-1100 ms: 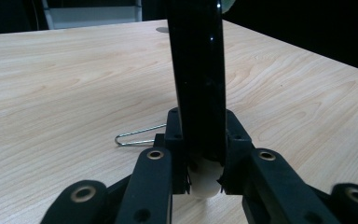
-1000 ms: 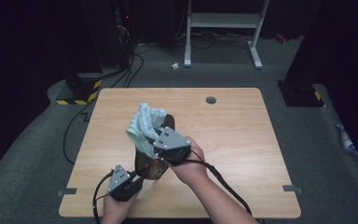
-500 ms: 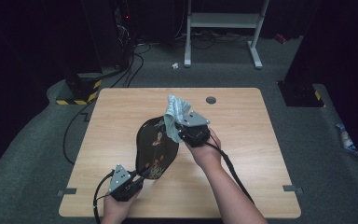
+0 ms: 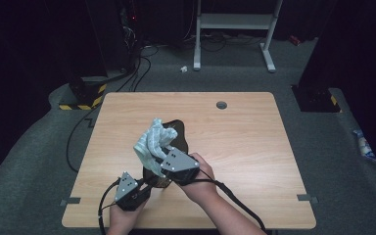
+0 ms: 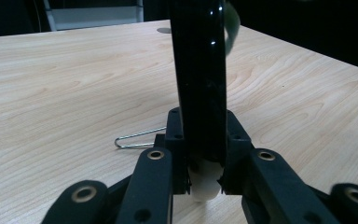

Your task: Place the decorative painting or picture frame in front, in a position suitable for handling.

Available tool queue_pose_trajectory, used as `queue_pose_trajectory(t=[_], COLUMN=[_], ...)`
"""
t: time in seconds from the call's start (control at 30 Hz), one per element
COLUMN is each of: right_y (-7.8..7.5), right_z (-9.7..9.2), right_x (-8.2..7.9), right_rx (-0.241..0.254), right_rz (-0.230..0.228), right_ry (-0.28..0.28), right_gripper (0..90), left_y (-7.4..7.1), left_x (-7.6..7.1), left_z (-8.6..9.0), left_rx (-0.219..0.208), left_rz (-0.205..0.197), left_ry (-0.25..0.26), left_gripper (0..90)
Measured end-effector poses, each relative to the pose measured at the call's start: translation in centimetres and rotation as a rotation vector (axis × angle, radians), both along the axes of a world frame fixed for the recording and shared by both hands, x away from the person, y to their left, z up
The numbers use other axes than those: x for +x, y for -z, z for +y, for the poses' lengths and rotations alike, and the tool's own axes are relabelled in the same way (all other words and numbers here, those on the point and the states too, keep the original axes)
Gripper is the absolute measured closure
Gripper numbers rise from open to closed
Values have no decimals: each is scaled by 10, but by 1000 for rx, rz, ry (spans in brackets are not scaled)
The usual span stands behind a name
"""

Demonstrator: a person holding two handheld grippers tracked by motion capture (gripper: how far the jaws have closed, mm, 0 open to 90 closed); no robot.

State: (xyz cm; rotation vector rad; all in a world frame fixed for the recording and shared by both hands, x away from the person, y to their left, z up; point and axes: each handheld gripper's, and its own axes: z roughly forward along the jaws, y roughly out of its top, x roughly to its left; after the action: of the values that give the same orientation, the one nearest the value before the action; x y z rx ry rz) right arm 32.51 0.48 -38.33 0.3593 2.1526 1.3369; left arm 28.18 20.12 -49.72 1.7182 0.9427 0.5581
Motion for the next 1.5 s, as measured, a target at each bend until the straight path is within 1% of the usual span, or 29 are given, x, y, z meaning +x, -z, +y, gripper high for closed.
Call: queue_pose_trajectory(t=[0.03,0.07,0.13,0.3,0.4,0.5,0.57,0.6,0.63,0.7,0.77,0.9,1.0,1.1,1.13,1.2,1.27,1.33,1.43,1.5], right_y=[1,2,3,9,14,20,24,25,26,25,23,19,16,12,11,10,10,12,15,18], right_z=[0,-2,-6,-24,-34,-41,-44,-46,-46,-44,-42,-29,-16,-8,-6,-3,-4,-7,-17,-25], right_x=[0,2,10,42,61,73,78,79,79,75,67,42,23,9,5,-1,-2,3,23,38], right_rx=[-3,-1,6,4,-5,-17,-21,-18,-16,-25,-24,-29,-27,-8,-9,-12,-13,-9,3,2], right_rz=[-4,2,19,58,72,86,88,99,107,100,95,54,25,13,8,6,-2,1,39,60], right_ry=[-1,-1,18,114,177,222,241,246,248,250,230,153,93,40,19,-7,-9,3,53,101], right_gripper=[722,722,722,722,722,721,720,720,720,720,720,719,719,719,719,719,719,719,720,720], left_y=[0,0,-1,-1,-1,-2,-1,-1,-1,0,0,-1,-1,-1,-1,-2,-2,-2,-2,-2], left_x=[0,1,1,1,0,1,1,1,1,2,1,0,0,1,1,0,1,1,2,2], left_z=[0,1,1,2,2,2,2,2,2,2,0,-2,-2,-2,-2,-2,-2,-2,-1,-1], left_rx=[-1,-4,-4,-11,0,1,-4,-3,-5,-8,-4,13,14,18,20,18,21,15,14,19], left_rz=[0,-3,-3,-1,-4,-7,-6,-6,-7,-4,-3,0,3,0,-1,1,-1,1,1,-3], left_ry=[1,2,4,4,5,8,8,8,8,8,6,0,0,2,3,3,6,5,10,9], left_gripper=[774,774,774,773,772,770,771,770,771,772,773,771,770,771,771,770,770,770,770,769])
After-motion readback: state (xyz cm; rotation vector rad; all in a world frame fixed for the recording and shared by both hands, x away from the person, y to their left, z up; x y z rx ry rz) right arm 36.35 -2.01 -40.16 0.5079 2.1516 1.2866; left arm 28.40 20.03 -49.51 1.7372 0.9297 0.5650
